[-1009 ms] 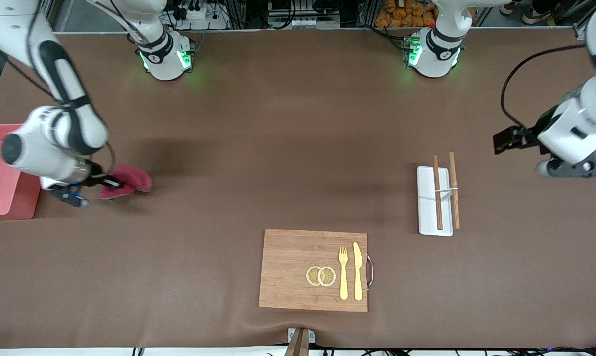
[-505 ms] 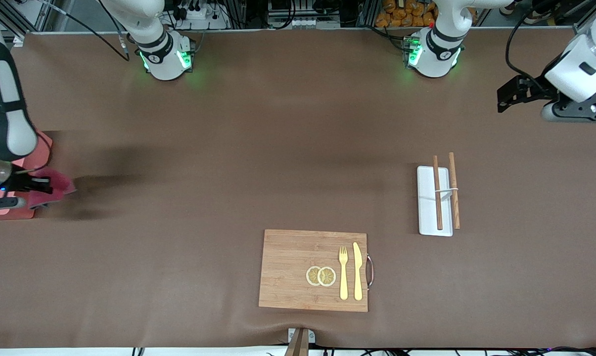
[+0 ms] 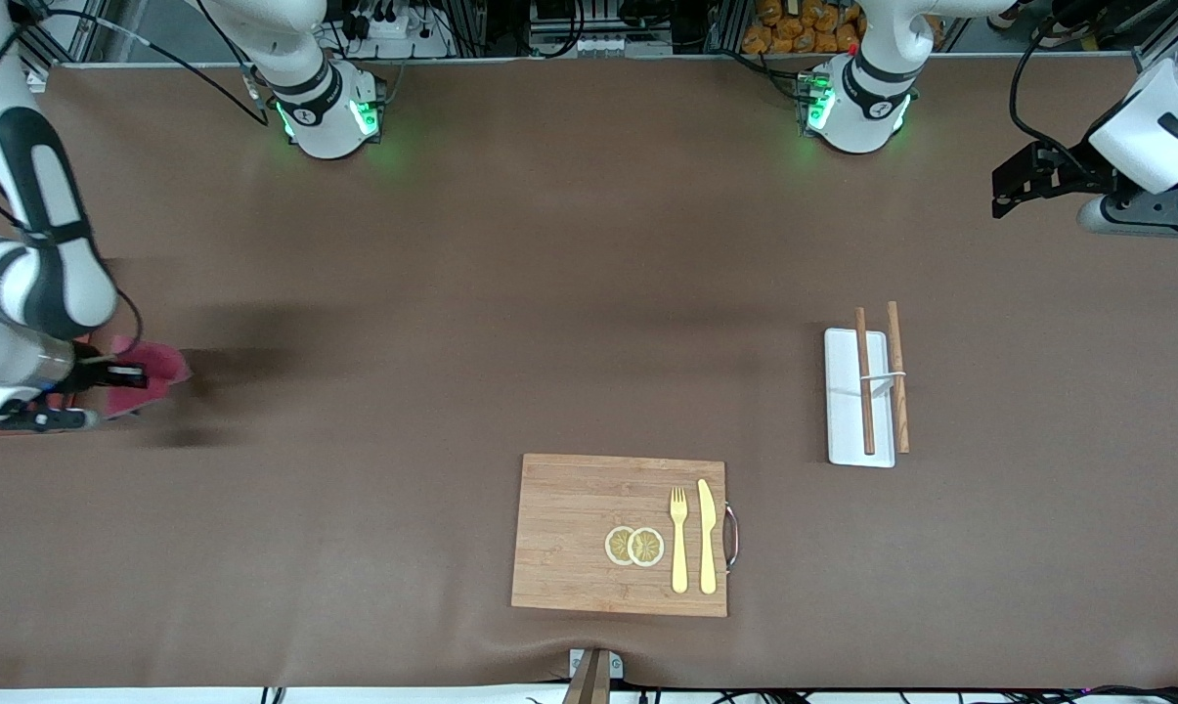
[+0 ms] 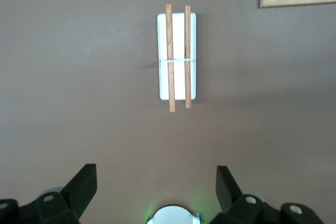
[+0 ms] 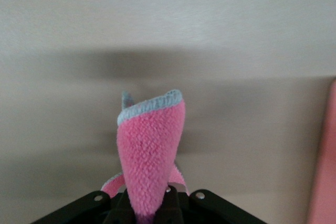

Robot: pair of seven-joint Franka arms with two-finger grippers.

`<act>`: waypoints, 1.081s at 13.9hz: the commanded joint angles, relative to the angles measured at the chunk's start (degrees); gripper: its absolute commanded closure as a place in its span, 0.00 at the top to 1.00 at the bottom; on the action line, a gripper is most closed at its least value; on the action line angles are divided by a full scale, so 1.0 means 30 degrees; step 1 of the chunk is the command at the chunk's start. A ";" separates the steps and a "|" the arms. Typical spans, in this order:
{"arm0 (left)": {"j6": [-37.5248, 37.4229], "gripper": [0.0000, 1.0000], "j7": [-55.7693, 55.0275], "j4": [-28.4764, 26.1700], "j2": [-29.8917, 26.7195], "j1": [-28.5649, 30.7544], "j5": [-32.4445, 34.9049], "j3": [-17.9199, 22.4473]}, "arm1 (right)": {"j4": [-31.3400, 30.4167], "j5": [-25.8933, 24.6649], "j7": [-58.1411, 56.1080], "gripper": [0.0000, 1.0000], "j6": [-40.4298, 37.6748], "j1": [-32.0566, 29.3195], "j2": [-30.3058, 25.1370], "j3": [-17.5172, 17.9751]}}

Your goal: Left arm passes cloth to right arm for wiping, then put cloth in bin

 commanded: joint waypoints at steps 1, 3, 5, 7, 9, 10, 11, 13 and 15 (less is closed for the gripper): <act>0.0534 1.00 -0.0182 0.0676 0.0061 -0.0048 -0.0332 0.0096 | -0.0959 -0.0157 0.3245 0.00 0.0178 0.1418 -0.0492 0.0070; 0.0389 1.00 -0.0182 0.0590 0.0061 -0.0018 -0.0332 0.0096 | -0.1603 0.0484 0.5441 0.00 0.0178 0.2733 -0.0814 0.0158; 0.0389 1.00 -0.0123 0.0677 0.0061 -0.0018 -0.0332 0.0096 | -0.2045 0.1306 0.8396 0.00 0.0120 0.4636 -0.1108 0.0217; 0.0389 1.00 -0.0123 0.0678 0.0090 -0.0018 -0.0303 0.0096 | -0.2104 0.1337 1.2316 0.00 0.0061 0.6714 -0.1225 0.0246; 0.0359 1.00 -0.0094 0.0707 0.0061 0.0011 -0.0303 0.0125 | -0.2075 0.1773 1.6244 0.00 -0.0259 0.8767 -0.1458 0.0304; 0.0330 1.00 -0.0094 0.0765 0.0061 0.0040 -0.0332 0.0183 | -0.2046 0.2560 1.7394 0.00 -0.0204 0.9733 -0.1489 0.0305; 0.0272 1.00 -0.0065 0.0765 0.0061 0.0070 -0.0332 0.0242 | -0.1959 0.4192 1.7927 0.00 -0.0087 1.0352 -0.1431 0.0305; 0.0242 1.00 -0.0036 0.0736 0.0061 0.0245 -0.0332 0.0272 | -0.1696 0.8059 1.7933 0.00 0.0089 1.1261 -0.1343 0.0305; 0.0242 1.00 -0.0006 0.0765 0.0119 0.0246 -0.0303 0.0242 | -0.1461 0.8369 1.8486 0.00 0.0235 1.2056 -0.1372 0.0246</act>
